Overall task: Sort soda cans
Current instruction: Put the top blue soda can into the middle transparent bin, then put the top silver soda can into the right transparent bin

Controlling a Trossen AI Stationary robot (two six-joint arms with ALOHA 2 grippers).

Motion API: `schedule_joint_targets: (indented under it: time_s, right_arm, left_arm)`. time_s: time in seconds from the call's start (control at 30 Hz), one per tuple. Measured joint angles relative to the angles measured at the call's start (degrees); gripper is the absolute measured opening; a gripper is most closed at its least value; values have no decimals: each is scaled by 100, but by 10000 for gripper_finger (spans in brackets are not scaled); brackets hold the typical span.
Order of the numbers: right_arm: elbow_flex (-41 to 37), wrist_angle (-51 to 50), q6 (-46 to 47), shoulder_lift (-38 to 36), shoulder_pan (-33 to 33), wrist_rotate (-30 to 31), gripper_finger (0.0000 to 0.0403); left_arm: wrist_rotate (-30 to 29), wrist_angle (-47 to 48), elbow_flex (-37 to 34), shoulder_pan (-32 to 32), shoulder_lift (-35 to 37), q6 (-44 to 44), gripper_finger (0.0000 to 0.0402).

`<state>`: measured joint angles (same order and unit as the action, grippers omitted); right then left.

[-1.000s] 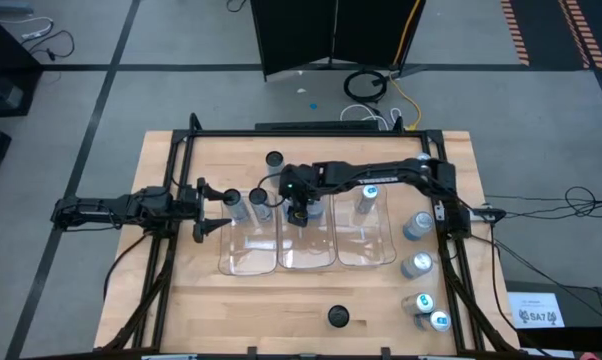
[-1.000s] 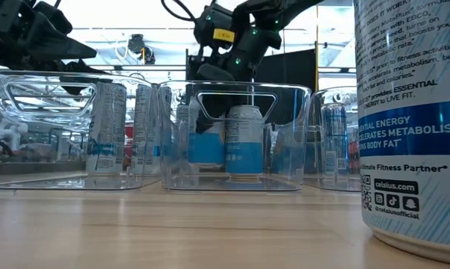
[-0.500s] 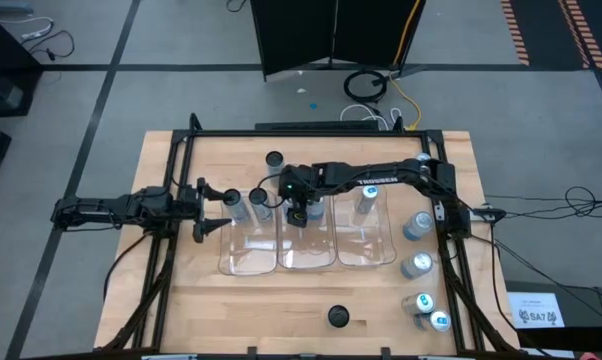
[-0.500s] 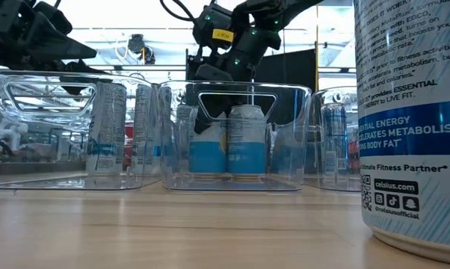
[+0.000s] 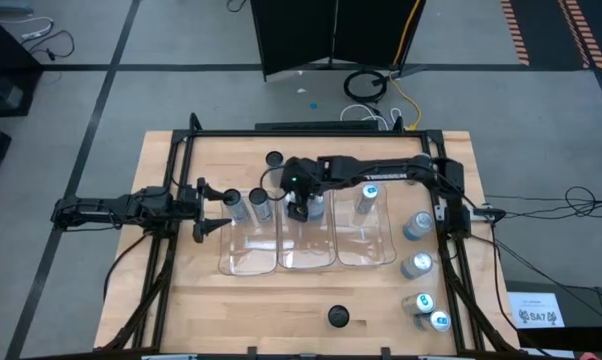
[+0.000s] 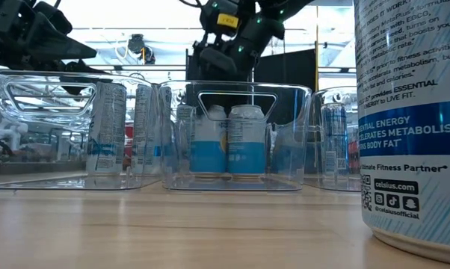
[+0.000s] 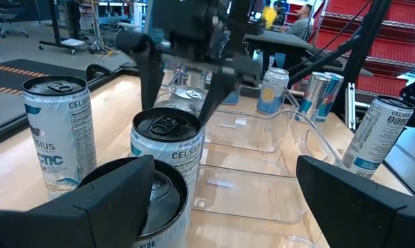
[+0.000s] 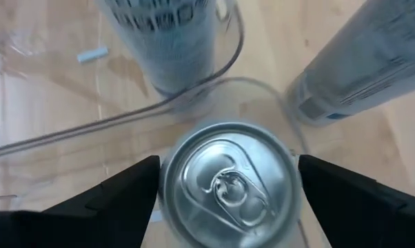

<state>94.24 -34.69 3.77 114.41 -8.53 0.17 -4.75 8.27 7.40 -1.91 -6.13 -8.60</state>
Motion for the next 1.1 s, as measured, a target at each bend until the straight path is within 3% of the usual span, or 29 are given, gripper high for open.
schedule_joint_targets:
  time_s: [0.33, 0.63, 0.73, 0.87, 1.1]
  right_arm:
    - [0, -535, 166, -963, -5, 19, 336]
    - [0, -2361, 2102, -2284, -7, 1628, 336]
    - [0, -3606, 2795, -2646, -5, 2010, 336]
    - [-211, -5480, 4370, -3133, 139, 3039, 336]
    - [-1697, -5254, 5474, -4758, 82, 3135, 336]
  left_arm:
    - [0, 0, 0, 0, 0, 2, 363]
    - [0, -2, 0, 0, 0, 0, 363]
    - [0, -2, 2, 0, 0, 2, 363]
    - [0, -2, 2, -2, 0, 0, 363]
    - [0, -2, 1, 0, 0, 0, 363]
